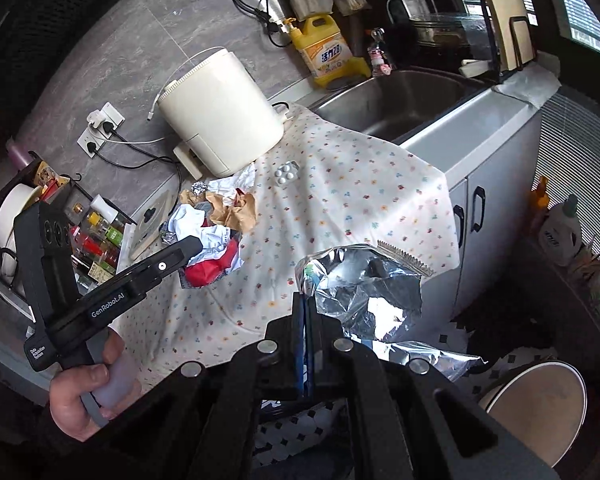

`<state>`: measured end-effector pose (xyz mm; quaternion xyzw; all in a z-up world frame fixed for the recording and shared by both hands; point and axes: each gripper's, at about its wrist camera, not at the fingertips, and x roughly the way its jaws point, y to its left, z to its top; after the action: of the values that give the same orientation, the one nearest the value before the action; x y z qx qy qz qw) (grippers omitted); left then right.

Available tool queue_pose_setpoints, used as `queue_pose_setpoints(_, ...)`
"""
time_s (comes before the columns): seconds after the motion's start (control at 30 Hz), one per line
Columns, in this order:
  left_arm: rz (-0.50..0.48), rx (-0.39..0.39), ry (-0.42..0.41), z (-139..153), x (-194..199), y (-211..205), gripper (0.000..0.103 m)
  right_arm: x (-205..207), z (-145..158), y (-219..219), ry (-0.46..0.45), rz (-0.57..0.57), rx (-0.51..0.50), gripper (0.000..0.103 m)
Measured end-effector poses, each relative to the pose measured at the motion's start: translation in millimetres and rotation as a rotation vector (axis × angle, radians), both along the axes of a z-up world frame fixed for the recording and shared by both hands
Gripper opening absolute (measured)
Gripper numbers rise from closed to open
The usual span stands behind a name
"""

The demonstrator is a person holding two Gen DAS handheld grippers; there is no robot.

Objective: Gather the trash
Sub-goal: 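Carry both wrappers to the white bin and open both tools over it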

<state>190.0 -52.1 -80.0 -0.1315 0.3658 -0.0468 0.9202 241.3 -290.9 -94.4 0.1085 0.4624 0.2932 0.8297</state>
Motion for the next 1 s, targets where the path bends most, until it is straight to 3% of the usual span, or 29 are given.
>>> queue_pose_setpoints(0.4, -0.188, -0.013, 0.071, -38.1, 9.3, -139.9, 0.031, -33.5, -41.4, -151.5, 0.077, -0.219, -0.069, 0.002)
queue_pose_setpoints(0.73, -0.288, -0.047, 0.158, -89.4, 6.5, -223.6, 0.031, -54.0, -112.1, -230.4, 0.218, -0.329, -0.107, 0.006)
queue_pose_setpoints(0.77, -0.292, -0.047, 0.168, -94.7, 6.8, -228.9, 0.031, -54.4, -118.8, -234.0, 0.234, -0.334, -0.113, 0.009)
queue_pose_setpoints(0.83, -0.302, -0.050, 0.187, -103.0, 6.6, -237.7, 0.031, -58.0, -126.1, -242.7, 0.248, -0.355, -0.122, 0.030)
queue_pose_setpoints(0.87, -0.307, -0.049, 0.195, -106.2, 6.4, -241.9, 0.031, -60.8, -126.6, -247.4, 0.242, -0.375, -0.125, 0.052)
queue_pose_setpoints(0.9, -0.314, -0.047, 0.203, -108.9, 6.1, -245.9, 0.031, -63.7, -125.8, -251.9, 0.231, -0.390, -0.125, 0.057)
queue_pose_setpoints(1.0, -0.336, -0.042, 0.220, -114.6, 6.0, -256.7, 0.031, -69.6, -125.4, -266.6, 0.234, -0.415, -0.123, 0.057)
